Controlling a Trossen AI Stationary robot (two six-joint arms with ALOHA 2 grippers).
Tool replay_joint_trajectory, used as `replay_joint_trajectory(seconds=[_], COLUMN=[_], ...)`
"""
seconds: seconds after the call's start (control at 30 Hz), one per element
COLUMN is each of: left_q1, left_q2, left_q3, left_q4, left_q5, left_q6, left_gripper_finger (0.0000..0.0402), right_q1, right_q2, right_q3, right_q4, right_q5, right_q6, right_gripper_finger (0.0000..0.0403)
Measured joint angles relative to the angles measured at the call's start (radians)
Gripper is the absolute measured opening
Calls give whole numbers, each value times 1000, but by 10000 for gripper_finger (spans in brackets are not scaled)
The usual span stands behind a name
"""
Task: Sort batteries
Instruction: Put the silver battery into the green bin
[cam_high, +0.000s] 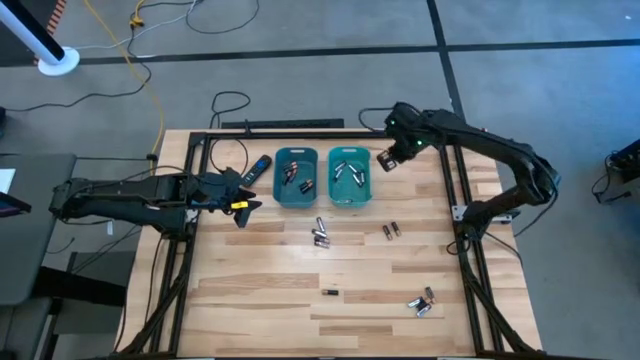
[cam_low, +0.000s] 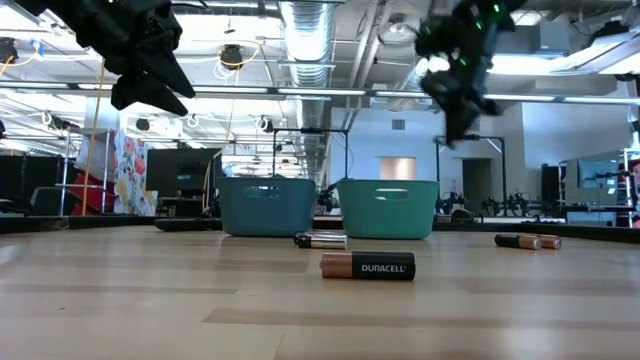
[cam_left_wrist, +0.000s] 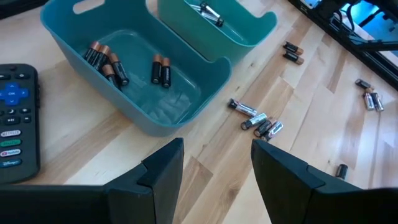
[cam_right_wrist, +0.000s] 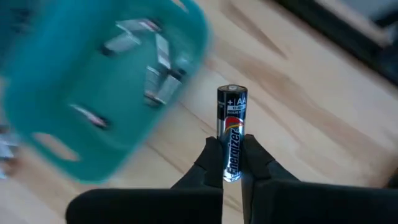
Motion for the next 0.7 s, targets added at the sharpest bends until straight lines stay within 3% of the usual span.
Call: replay_joint_trajectory(seconds=[0.3, 0.7], left_q1=[0, 0], left_q2=[0, 0], left_q3=[0, 0], left_q4=[0, 0], left_q5=[-7, -7], left_q6=[24, 61], left_gripper_finger=[185, 185], right_q1=[122, 212], right_q2=[211, 558], right_q3=[212, 262], right_q4=[24, 37], right_q5=[5, -9], right_q6=[-12, -16], right_gripper_finger=[15, 33])
